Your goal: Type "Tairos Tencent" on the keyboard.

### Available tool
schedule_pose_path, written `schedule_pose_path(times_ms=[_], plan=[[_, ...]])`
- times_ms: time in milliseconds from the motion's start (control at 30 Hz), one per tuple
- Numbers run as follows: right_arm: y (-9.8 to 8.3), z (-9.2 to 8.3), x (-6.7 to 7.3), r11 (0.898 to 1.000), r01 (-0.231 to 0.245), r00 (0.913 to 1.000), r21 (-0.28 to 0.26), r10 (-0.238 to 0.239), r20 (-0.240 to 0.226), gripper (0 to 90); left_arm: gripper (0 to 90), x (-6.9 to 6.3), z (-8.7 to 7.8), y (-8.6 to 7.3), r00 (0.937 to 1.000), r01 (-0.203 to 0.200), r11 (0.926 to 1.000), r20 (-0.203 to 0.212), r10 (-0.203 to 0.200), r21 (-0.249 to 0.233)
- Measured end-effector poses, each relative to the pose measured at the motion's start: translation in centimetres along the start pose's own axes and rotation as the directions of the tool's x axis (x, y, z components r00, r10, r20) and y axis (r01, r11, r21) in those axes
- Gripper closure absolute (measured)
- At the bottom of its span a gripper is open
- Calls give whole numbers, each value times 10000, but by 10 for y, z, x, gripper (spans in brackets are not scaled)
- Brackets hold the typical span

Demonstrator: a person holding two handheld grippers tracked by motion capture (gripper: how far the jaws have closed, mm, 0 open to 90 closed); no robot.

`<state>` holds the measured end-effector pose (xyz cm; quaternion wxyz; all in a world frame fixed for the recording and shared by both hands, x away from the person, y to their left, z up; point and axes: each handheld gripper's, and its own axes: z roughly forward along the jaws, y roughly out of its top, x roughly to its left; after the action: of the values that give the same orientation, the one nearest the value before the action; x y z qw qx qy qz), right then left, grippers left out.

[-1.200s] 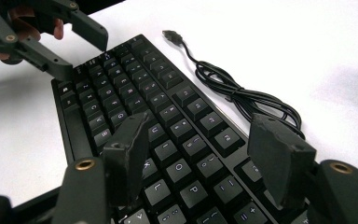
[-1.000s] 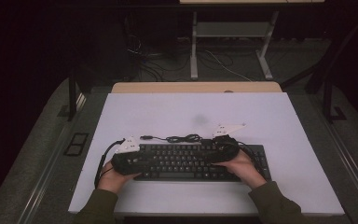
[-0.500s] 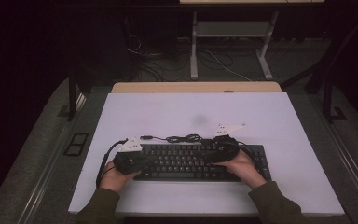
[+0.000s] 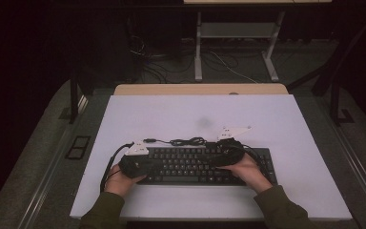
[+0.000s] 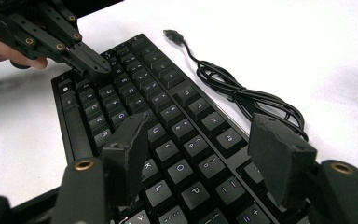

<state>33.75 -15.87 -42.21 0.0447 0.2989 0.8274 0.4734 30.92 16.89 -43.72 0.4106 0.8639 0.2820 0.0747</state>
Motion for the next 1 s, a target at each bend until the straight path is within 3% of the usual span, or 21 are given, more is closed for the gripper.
schedule_pose_path(times_ms=[533,767,1000], plan=[[0,-1,-1,10000,-10,10000,-75,10,45,375,888,-6,-3,3,9998,-84,9996,185,89,-283],[0,-1,-1,10000,-44,10000,-65,44,30,375,889,-13,-4,6,9981,-222,9991,565,243,-368],[0,-1,-1,10000,-40,10000,-22,40,33,375,889,-20,-1,7,9926,-394,9986,1133,432,-353]])
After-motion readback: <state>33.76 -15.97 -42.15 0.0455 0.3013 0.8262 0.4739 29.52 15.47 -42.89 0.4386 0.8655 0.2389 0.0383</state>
